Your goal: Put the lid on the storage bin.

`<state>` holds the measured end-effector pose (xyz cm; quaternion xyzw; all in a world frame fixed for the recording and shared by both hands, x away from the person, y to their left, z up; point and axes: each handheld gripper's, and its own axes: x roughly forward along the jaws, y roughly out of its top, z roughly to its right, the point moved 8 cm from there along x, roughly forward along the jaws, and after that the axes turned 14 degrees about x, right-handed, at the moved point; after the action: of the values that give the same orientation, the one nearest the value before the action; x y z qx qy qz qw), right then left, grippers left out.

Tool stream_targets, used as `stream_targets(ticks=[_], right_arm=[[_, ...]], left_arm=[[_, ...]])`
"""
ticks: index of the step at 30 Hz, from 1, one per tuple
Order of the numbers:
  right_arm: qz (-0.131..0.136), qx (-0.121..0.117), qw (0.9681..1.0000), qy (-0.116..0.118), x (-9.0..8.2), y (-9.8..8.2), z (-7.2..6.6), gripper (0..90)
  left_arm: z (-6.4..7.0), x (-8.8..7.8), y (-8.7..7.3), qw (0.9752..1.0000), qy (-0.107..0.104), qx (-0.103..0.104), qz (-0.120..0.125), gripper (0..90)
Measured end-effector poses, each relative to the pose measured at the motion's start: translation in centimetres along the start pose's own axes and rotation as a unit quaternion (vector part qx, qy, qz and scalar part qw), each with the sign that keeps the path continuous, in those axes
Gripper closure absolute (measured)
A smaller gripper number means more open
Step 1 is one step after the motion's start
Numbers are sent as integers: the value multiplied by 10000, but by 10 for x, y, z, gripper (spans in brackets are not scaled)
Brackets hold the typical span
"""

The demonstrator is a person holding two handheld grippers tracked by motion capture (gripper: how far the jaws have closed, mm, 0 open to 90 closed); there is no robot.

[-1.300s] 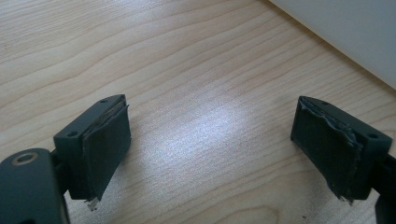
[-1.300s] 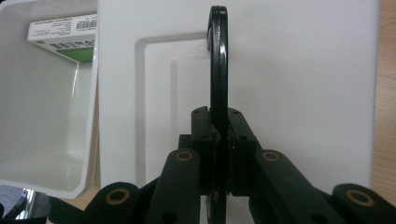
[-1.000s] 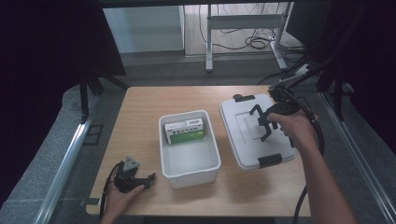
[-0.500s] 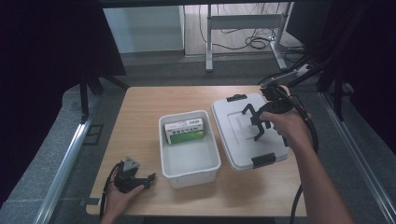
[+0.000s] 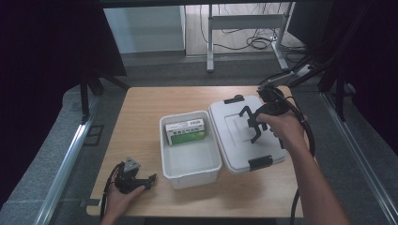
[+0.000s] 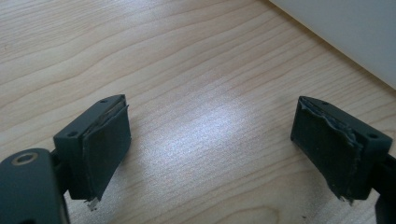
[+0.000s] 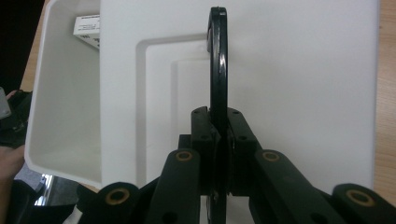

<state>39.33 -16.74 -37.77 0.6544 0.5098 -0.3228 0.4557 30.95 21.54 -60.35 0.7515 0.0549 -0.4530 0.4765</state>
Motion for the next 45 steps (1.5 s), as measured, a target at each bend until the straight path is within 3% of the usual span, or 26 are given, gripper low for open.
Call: stream_targets(ticks=[5,24,45], right_arm=[[-12,-48,10000,76,5,-2,-13,848],[58,50,9998,201,6,-11,-35,848],[-30,-73,9995,307,21,-15,-59,848]], left_arm=[[0,0,0,10000,1,-1,2,119],[0,0,0,10000,-8,-15,3,118],[0,0,0,10000,-1,-3,13,120]])
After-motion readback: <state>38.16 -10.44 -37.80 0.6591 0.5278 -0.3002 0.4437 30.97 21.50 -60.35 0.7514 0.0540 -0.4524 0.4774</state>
